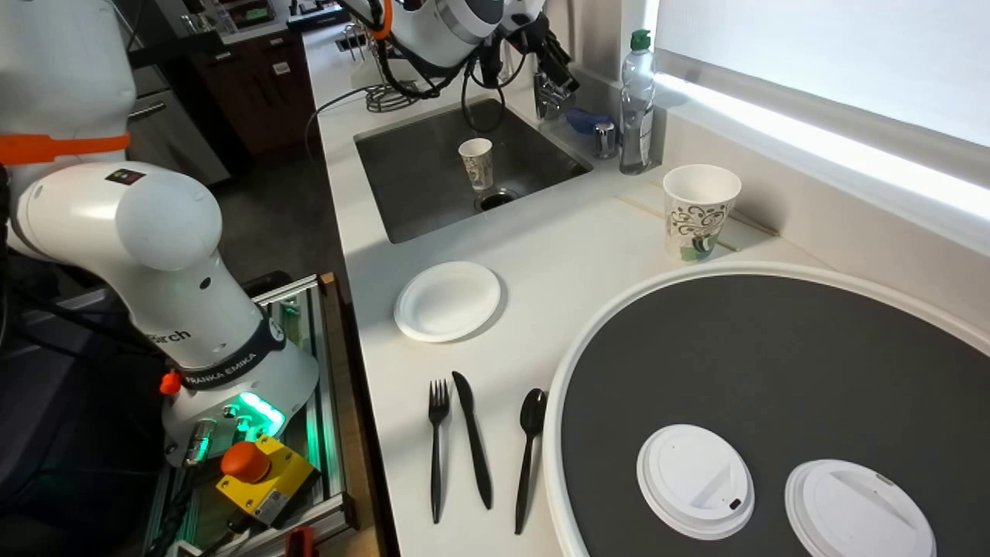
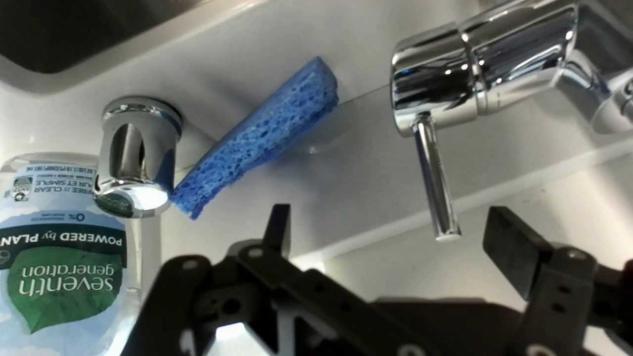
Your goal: Move the cup to the left then open the faucet.
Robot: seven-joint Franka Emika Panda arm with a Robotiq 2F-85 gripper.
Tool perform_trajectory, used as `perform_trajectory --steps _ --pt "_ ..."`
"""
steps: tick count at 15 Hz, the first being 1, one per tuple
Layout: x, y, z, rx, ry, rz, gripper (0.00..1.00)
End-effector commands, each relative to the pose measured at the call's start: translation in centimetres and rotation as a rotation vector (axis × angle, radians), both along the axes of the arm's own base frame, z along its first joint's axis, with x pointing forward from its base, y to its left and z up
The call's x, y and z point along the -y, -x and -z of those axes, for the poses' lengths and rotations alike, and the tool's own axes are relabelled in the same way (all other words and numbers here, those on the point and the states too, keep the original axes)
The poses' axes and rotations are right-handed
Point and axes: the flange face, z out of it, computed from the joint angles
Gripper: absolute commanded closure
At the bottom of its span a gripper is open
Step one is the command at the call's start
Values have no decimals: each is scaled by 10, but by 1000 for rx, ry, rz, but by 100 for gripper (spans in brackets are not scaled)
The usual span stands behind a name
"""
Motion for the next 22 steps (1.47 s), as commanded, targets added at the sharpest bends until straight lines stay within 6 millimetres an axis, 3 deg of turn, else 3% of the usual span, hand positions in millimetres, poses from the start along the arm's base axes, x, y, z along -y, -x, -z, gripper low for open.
perform_trajectory --steps 1,12,22 --pt "-1 7 -2 0 -29 7 0" --pt "-15 7 0 40 -157 -5 0" --pt "-15 -4 14 99 -223 -33 0"
